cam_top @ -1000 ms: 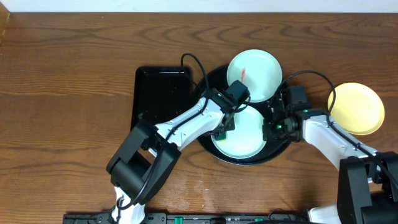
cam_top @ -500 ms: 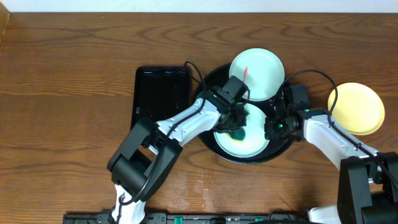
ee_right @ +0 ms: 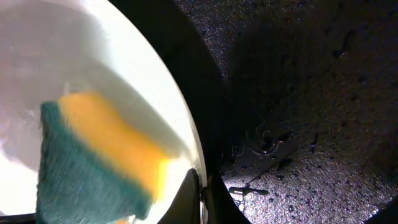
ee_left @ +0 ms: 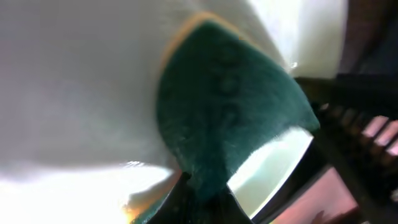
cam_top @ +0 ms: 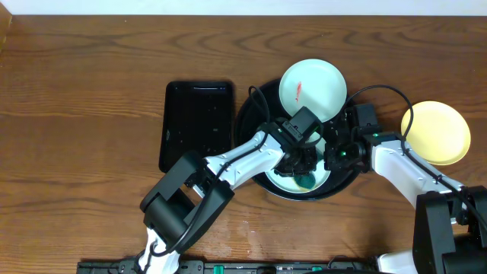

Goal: Clean dirty plates on tray and stack at the side
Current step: 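Scrub the pale green plate with the sponge, right gripper holding rim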

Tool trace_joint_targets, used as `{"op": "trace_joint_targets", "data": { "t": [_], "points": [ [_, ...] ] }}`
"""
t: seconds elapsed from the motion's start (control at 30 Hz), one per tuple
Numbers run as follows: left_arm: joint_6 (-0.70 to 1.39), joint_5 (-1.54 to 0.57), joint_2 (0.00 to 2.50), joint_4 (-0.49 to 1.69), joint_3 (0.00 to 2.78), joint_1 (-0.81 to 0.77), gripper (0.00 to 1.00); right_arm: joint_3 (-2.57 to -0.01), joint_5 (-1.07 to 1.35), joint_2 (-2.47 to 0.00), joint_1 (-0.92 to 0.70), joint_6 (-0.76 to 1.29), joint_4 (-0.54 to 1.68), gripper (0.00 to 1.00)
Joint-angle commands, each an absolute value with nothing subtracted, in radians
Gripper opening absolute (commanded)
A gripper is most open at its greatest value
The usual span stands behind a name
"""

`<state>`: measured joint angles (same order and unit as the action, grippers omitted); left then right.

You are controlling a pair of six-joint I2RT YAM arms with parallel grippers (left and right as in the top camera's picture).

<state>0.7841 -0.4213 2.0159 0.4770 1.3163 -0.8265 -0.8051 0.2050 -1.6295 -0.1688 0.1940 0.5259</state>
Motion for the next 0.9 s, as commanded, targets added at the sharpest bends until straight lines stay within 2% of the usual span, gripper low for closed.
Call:
{"op": "trace_joint_targets", "data": {
  "t": [0.0, 0.27, 0.3, 0.4, 0.63, 0.87],
  "points": [
    [0.779, -0.266, 2.053, 0.587, 1.292, -0.804, 0.08, -0.789, 0.162, -1.657, -0.165, 0.187, 0.539, 0.01],
    [0.779, 0.185, 2.049, 0.776, 1.338, -0.716, 0.08, -0.789, 0.162, -1.657, -0.165, 0.187, 0.542, 0.01],
    [0.779, 0.295, 2.049, 0.817, 1.357, -0.715, 0.08, -0.789, 0.162, -1.657, -0.165, 0.187, 0.543, 0.01],
    [0.776, 0.398, 2.049, 0.876, 1.391, -0.718, 0.07, -0.789, 0.162, -1.657, -0.165, 0.186, 0.546, 0.01],
    [0.756, 0.415, 2.011, 0.966, 1.465, -0.719, 0.07, -0.789, 0.162, -1.657, -0.165, 0.186, 0.558, 0.01],
    [0.712, 0.26, 1.836, 0.987, 1.468, -0.714, 0.08, -0.789, 0.162, -1.657, -0.165, 0.186, 0.557, 0.01]
  ]
}}
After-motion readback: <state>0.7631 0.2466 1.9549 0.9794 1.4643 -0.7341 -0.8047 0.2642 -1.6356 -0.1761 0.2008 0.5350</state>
